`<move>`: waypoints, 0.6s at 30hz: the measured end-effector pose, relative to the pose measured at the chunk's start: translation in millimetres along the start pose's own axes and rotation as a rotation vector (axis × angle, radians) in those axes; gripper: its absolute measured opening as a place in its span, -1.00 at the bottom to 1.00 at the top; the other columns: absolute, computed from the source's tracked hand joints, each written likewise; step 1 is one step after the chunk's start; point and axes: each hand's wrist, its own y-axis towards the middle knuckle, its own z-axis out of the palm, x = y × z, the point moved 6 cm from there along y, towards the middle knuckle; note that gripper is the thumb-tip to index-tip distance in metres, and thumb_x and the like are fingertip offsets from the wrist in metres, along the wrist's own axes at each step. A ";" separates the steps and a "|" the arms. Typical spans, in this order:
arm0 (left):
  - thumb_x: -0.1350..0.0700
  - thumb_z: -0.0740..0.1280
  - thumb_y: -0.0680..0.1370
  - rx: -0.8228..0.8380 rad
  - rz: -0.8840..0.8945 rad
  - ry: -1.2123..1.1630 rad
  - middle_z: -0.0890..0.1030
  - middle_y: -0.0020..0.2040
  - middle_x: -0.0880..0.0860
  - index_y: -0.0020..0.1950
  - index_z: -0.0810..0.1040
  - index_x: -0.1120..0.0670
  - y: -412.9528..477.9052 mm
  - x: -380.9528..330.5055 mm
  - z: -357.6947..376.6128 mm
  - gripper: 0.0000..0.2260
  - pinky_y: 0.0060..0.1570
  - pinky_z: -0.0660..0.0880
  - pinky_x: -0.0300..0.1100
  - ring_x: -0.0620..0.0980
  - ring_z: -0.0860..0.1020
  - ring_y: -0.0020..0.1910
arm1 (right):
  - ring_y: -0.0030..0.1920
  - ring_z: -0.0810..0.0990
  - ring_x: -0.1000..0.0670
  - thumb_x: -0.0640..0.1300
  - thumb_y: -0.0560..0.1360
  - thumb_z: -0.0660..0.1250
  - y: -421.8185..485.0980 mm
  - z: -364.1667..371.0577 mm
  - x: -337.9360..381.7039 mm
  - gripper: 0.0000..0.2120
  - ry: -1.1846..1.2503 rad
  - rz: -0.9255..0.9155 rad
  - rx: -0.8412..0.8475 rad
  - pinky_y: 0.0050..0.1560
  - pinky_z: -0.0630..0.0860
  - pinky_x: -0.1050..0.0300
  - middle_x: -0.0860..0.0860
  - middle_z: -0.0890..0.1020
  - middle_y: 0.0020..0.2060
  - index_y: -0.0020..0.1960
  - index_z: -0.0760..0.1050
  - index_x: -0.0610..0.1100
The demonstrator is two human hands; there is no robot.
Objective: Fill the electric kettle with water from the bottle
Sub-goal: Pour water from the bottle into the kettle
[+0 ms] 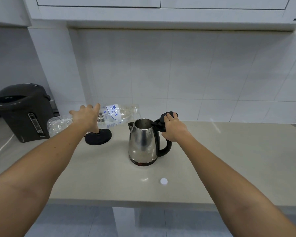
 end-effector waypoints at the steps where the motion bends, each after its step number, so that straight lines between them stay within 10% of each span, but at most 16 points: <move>1: -0.02 0.53 0.25 -0.002 0.000 -0.002 0.47 0.10 0.06 0.31 0.23 0.03 0.2 0.4 0.2 -0.26 0.10 0.46 0.20 0.13 0.44 0.12 | 0.57 -0.17 -0.13 -0.03 0.56 0.19 0.2 0.2 -0.1 -0.29 -0.001 -0.001 -0.001 0.40 0.31 -0.07 -0.03 -0.03 0.58 0.57 -0.07 -0.21; 11: 0.00 0.50 0.27 0.006 0.002 -0.092 0.45 0.10 0.07 0.30 0.24 0.05 -4.4 -5.1 10.3 -0.30 0.04 0.45 0.13 0.13 0.43 0.13 | 0.57 -0.17 -0.14 -0.03 0.55 0.20 0.7 0.5 0.2 -0.28 0.013 -0.008 -0.009 0.43 0.30 -0.08 -0.04 -0.03 0.58 0.56 -0.07 -0.22; 18: 0.00 0.50 0.21 -0.016 -0.034 -0.622 0.50 0.01 0.08 0.14 0.27 0.06 -5.6 -17.1 27.3 -0.37 -0.11 0.49 -0.03 0.16 0.51 -0.01 | 0.57 -0.18 -0.14 -0.02 0.56 0.20 1.0 3.4 -0.2 -0.27 0.021 -0.007 -0.003 0.44 0.29 -0.08 -0.04 -0.04 0.58 0.57 -0.08 -0.21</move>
